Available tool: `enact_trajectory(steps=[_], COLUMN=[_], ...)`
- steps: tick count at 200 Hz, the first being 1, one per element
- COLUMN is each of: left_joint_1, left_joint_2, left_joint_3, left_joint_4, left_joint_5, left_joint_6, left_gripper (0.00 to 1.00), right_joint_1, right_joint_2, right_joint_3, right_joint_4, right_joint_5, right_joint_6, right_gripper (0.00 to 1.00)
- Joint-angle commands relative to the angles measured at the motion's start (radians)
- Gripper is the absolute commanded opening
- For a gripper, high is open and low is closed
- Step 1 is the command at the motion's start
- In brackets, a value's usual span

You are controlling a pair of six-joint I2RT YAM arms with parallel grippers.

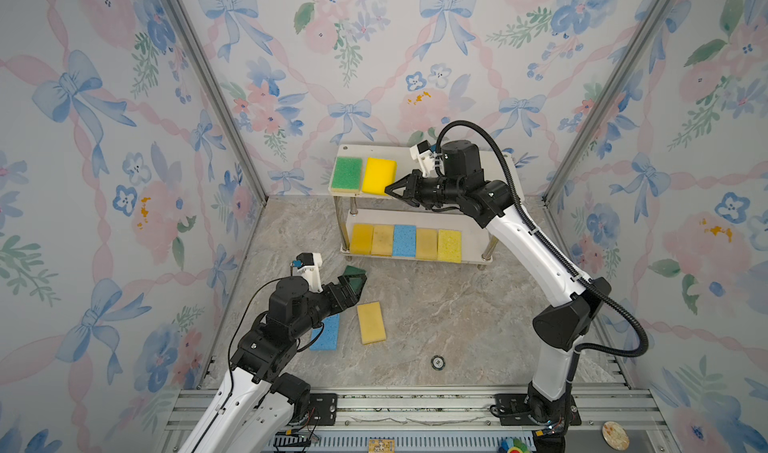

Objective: Place and organize the cleaning sponges onto the shelf
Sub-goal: 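Lower the bright yellow sponge onto the top shelf beside the green sponge, then open and withdraw the right gripper while the left reaches the pale sponge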

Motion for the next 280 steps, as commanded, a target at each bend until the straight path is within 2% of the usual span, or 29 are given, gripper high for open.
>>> enact_trajectory(steps=[1,29,78,89,100,111,134,149,187,220,257,280], left_joint_1=[0.006,0.007,0.008,0.01,0.009,0.009,0.01,0.01,0.012,0.011,0.011,0.004], left_joint_2=[-0.013,-0.007,-0.001,0.0,0.003,0.005,0.001,-0.007,-0.022,-0.024,-0.006,0.012], left_joint_3=[-0.026,-0.026,-0.034,-0.035,-0.035,-0.035,-0.034,-0.035,-0.042,-0.05,-0.076,-0.138], left_joint_4=[0.016,0.016,0.016,0.017,0.017,0.016,0.017,0.017,0.017,0.016,0.015,0.012], left_joint_5=[0.021,0.028,0.033,0.034,0.034,0.033,0.035,0.038,0.039,0.039,0.057,0.072], left_joint_6=[-0.003,0.005,0.013,0.013,0.013,0.015,0.012,0.008,-0.001,-0.008,-0.024,-0.056], left_gripper=[0.98,0.98,0.98,0.98,0.98,0.98,0.98,0.98,0.98,0.98,0.98,0.98], right_joint_1=[-0.007,-0.01,-0.024,-0.024,-0.025,-0.027,-0.033,-0.036,-0.027,0.0,0.031,0.031], right_joint_2=[0.064,0.113,0.115,0.11,0.104,0.1,0.09,0.09,0.093,0.017,-0.152,-0.346], right_joint_3=[0.124,0.181,0.157,0.148,0.139,0.132,0.124,0.141,0.212,0.161,-0.004,-0.266], right_joint_4=[-0.062,-0.069,-0.057,-0.054,-0.052,-0.049,-0.048,-0.079,-0.217,-0.223,-0.183,-0.065], right_joint_5=[-0.038,-0.034,-0.032,-0.031,-0.029,-0.029,-0.022,-0.003,0.095,0.149,0.201,0.207], right_joint_6=[0.018,0.027,0.038,0.038,0.038,0.038,0.035,0.017,-0.075,-0.151,-0.24,-0.234], right_gripper=[0.0,0.0,0.0,0.09,0.29,0.43,0.59,0.66,0.72,0.75,0.77,0.81])
